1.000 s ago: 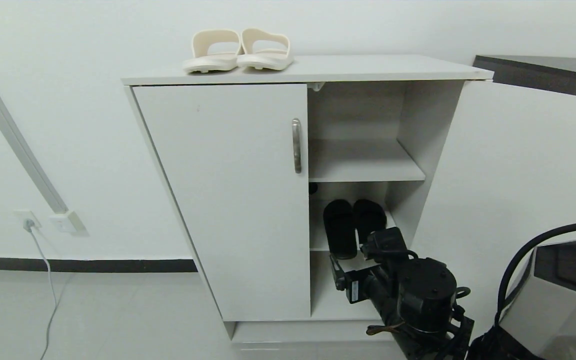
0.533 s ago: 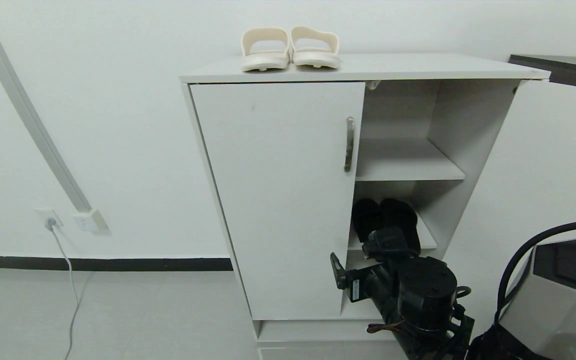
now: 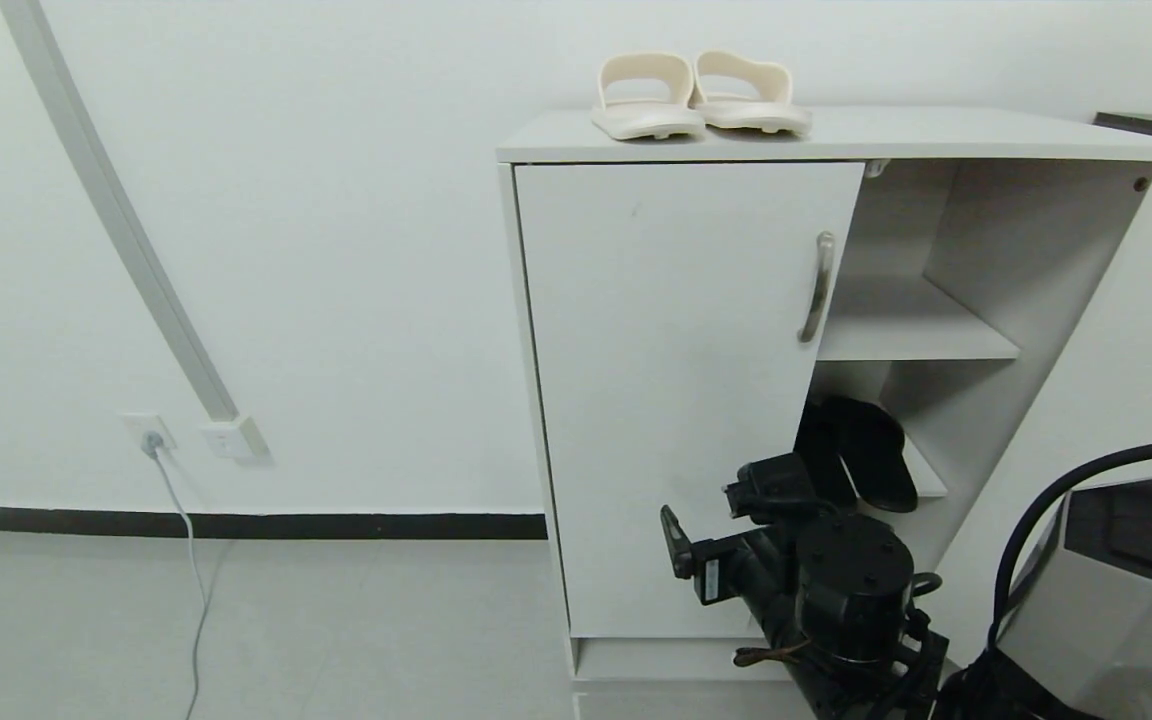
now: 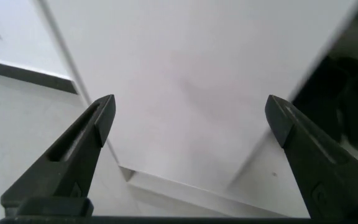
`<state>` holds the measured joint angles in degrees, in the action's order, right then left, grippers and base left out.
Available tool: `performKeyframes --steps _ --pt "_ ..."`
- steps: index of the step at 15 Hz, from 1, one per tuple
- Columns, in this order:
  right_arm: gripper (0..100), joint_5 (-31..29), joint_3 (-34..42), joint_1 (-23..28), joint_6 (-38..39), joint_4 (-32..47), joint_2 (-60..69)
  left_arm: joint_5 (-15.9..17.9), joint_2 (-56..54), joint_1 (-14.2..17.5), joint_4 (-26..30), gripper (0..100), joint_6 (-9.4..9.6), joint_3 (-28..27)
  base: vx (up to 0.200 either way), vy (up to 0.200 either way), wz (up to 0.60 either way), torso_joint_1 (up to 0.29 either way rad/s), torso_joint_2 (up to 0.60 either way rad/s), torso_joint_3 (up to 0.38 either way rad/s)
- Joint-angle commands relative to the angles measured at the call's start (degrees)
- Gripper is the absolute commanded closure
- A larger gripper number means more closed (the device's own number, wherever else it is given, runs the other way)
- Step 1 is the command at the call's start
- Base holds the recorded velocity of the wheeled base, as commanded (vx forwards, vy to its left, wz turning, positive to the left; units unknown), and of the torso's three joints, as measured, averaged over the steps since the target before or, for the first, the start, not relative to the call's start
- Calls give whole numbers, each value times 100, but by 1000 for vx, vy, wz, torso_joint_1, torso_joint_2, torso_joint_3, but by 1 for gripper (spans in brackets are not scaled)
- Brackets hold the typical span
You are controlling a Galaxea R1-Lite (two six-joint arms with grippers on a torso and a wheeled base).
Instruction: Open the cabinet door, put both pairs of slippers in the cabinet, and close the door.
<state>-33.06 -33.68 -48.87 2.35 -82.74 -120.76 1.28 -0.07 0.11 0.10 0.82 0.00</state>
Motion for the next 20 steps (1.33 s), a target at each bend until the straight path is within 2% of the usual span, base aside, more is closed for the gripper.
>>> performKeyframes --steps 1,16,20 --pt "0 1 11 27 -7 3 -18 4 7 7 -1 100 -3 0 0 0 0 0 0 0" --pt "0 81 125 80 -7 -6 -27 -5 7 7 -1 100 -3 0 0 0 0 0 0 0" --pt "0 81 125 80 -7 -14 -18 -5 7 7 -1 100 -3 0 0 0 0 23 -273 -297"
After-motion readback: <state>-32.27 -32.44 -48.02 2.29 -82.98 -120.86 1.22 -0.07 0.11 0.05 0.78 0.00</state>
